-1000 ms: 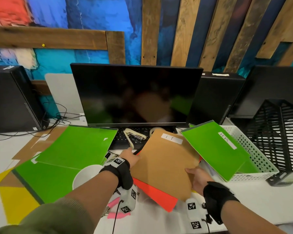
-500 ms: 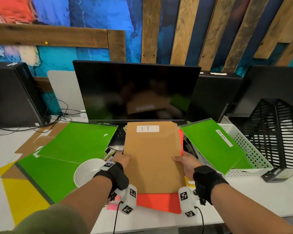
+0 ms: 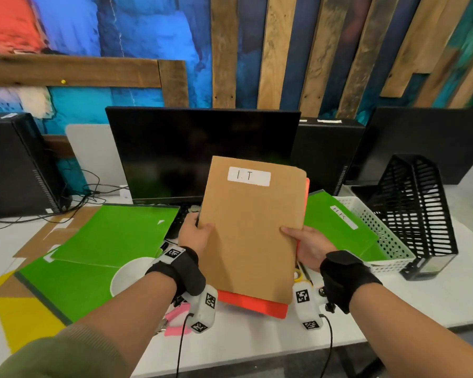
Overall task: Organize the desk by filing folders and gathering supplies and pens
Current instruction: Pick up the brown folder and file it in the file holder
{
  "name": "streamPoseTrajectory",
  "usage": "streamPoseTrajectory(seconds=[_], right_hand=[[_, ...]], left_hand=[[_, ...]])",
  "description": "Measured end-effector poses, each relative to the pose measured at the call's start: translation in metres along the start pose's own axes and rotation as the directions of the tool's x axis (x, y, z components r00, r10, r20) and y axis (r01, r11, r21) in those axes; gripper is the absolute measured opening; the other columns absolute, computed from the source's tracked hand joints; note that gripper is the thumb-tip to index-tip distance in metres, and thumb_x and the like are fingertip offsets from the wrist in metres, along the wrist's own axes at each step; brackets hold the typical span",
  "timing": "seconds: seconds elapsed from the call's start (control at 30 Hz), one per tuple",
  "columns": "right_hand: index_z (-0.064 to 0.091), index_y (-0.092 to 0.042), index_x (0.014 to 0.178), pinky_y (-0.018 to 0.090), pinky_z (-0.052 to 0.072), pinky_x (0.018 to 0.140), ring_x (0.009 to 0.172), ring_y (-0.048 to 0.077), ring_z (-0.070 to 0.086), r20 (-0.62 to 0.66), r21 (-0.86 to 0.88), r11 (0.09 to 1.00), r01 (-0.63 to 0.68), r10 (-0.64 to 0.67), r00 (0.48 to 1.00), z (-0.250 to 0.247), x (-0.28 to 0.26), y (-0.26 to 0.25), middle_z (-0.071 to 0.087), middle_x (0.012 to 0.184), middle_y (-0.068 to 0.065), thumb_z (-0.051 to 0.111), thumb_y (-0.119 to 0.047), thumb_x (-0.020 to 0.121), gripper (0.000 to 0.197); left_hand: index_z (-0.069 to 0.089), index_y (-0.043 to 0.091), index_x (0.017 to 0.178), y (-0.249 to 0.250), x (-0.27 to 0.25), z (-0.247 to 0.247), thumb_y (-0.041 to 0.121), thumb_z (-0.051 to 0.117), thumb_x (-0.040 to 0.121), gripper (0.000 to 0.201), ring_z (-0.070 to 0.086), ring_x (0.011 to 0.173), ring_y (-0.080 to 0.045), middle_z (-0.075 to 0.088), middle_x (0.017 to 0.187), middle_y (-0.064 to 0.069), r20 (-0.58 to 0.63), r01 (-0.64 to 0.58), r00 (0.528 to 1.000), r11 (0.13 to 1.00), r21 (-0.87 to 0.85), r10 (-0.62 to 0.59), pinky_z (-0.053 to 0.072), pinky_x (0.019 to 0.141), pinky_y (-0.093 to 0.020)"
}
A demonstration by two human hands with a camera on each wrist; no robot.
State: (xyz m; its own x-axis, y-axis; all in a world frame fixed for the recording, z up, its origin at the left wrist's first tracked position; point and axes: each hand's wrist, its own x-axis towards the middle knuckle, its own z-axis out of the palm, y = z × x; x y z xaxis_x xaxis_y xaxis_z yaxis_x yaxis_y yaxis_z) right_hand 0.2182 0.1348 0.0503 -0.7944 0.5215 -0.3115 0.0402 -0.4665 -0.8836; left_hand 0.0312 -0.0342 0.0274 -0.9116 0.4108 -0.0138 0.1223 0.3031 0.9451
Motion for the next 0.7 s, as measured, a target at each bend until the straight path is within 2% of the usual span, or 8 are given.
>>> streamPoseTrajectory(seconds=[0.17, 0.27, 0.37, 0.47, 0.53, 0.63, 0.7], right_hand=[[0.055, -0.004, 0.122, 0.037, 0.059, 0.078, 0.09, 0.024, 0.069, -0.011, 0.053, 0.997, 0.048, -0.048, 0.999, -0.017, -0.014, -0.011, 0.068, 0.11, 0.013, 0.051, 0.0, 0.091, 0.032], [0.055, -0.006, 0.12, 0.034, 0.06, 0.073, 0.086, 0.021, 0.07, -0.066, 0.071, 0.99, 0.122, -0.117, 0.991, -0.039, -0.024, -0.024, 0.07, 0.104, 0.01, 0.049, 0.001, 0.091, 0.03], [0.053, -0.004, 0.124, 0.038, 0.056, 0.083, 0.086, 0.022, 0.069, -0.15, 0.043, 0.977, 0.208, -0.2, 0.968, -0.065, -0.035, -0.039, 0.067, 0.109, 0.013, 0.048, 0.002, 0.091, 0.033], [0.051, -0.003, 0.124, 0.044, 0.048, 0.095, 0.103, 0.03, 0.062, -0.236, -0.021, 0.971, 0.237, -0.235, 0.943, -0.097, -0.045, -0.054, 0.063, 0.118, 0.016, 0.049, 0.001, 0.092, 0.033], [0.051, -0.002, 0.125, 0.046, 0.048, 0.095, 0.108, 0.033, 0.061, -0.3, -0.053, 0.968, 0.246, -0.251, 0.92, -0.122, -0.051, -0.064, 0.063, 0.12, 0.017, 0.052, -0.001, 0.091, 0.034], [0.053, -0.003, 0.124, 0.049, 0.048, 0.096, 0.106, 0.032, 0.063, -0.369, -0.13, 0.957, 0.259, -0.289, 0.884, -0.157, -0.06, -0.077, 0.065, 0.117, 0.015, 0.055, -0.005, 0.091, 0.033], [0.054, -0.004, 0.122, 0.049, 0.048, 0.096, 0.103, 0.032, 0.065, -0.402, -0.17, 0.95, 0.261, -0.308, 0.862, -0.178, -0.067, -0.088, 0.067, 0.114, 0.014, 0.055, -0.008, 0.092, 0.031]], left_hand=[[0.052, 0.008, 0.119, 0.03, -0.005, 0.02, 0.023, 0.057, 0.09, 0.033, 0.058, 0.105, -0.032, 0.063, 0.114, -0.013, 0.008, -0.07, 0.998, 0.99, 0.12, 0.07, 0.043, 0.086, -0.033], [0.046, 0.013, 0.127, 0.054, -0.008, 0.046, 0.032, 0.051, 0.093, 0.04, 0.055, 0.11, -0.033, 0.057, 0.122, -0.012, 0.071, -0.119, 0.992, 0.97, 0.212, 0.106, 0.041, 0.087, -0.034], [0.044, 0.016, 0.127, 0.069, -0.013, 0.077, 0.039, 0.052, 0.091, 0.044, 0.056, 0.109, -0.031, 0.057, 0.123, -0.009, 0.169, -0.213, 0.97, 0.946, 0.244, 0.175, 0.043, 0.087, -0.037], [0.042, 0.018, 0.128, 0.081, -0.021, 0.11, 0.043, 0.055, 0.089, 0.049, 0.057, 0.109, -0.029, 0.059, 0.121, -0.006, 0.26, -0.239, 0.949, 0.942, 0.235, 0.176, 0.046, 0.09, -0.038], [0.04, 0.019, 0.13, 0.092, -0.027, 0.134, 0.043, 0.056, 0.088, 0.051, 0.058, 0.109, -0.028, 0.059, 0.123, -0.005, 0.311, -0.235, 0.936, 0.949, 0.209, 0.163, 0.046, 0.092, -0.038], [0.04, 0.02, 0.13, 0.11, -0.033, 0.17, 0.042, 0.06, 0.086, 0.053, 0.057, 0.111, -0.027, 0.059, 0.125, -0.005, 0.363, -0.24, 0.918, 0.953, 0.186, 0.161, 0.046, 0.095, -0.04], [0.042, 0.018, 0.128, 0.122, -0.037, 0.193, 0.041, 0.062, 0.085, 0.052, 0.057, 0.111, -0.026, 0.06, 0.122, -0.004, 0.401, -0.241, 0.904, 0.952, 0.19, 0.148, 0.046, 0.094, -0.037]])
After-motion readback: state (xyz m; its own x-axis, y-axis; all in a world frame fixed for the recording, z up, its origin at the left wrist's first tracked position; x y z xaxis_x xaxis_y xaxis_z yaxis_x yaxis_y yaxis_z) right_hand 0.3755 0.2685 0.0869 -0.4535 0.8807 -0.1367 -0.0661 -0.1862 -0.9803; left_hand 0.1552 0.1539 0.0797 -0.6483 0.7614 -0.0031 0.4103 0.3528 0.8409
